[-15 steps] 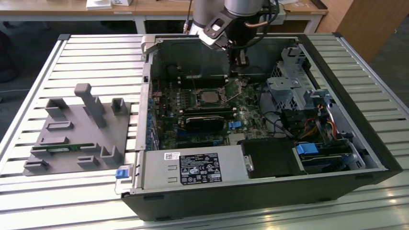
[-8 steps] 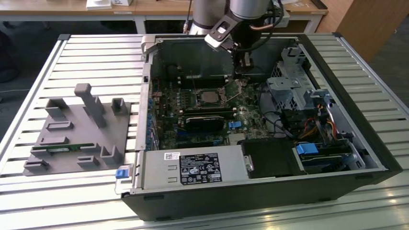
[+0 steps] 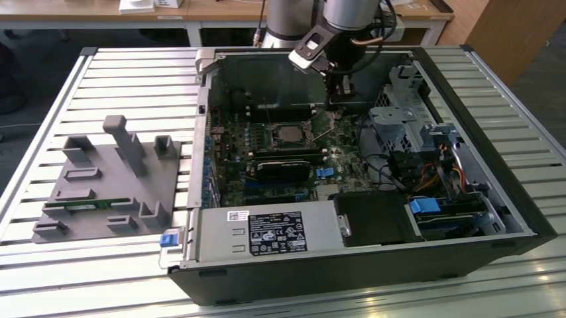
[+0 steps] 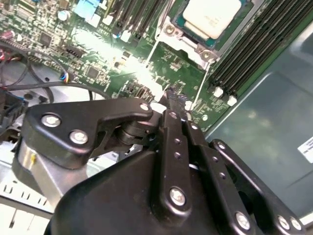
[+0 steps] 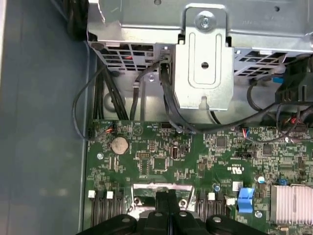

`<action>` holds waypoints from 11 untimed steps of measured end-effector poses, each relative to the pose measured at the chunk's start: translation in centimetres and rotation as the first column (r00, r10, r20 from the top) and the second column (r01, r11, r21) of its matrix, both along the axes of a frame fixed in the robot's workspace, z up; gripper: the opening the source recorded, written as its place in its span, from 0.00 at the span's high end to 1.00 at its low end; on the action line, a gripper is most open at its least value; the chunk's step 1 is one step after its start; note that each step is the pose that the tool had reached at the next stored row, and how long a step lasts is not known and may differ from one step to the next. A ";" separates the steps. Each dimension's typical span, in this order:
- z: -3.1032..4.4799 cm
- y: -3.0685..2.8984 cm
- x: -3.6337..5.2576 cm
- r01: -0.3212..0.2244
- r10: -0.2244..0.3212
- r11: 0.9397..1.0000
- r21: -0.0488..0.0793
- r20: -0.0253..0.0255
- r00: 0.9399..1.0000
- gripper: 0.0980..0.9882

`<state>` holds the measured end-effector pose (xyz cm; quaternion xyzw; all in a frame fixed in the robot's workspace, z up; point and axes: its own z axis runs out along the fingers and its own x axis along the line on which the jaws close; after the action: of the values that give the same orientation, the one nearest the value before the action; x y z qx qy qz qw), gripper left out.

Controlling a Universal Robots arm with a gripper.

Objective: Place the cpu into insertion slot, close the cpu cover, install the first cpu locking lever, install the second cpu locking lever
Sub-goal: 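Close the cpu cover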

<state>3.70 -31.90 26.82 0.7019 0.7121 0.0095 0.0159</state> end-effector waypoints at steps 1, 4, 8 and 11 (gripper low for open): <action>-0.02 0.00 0.14 0.000 0.000 1.000 0.000 0.000 1.000 0.97; -0.10 0.01 0.53 0.000 0.000 1.000 0.000 -0.001 1.000 0.97; -0.19 0.01 1.03 0.000 0.000 1.000 0.000 -0.001 1.000 0.97; -0.27 0.03 1.57 0.000 0.000 1.000 0.000 -0.002 1.000 0.97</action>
<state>5.27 -31.87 26.55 0.7018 0.7121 0.0087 0.0154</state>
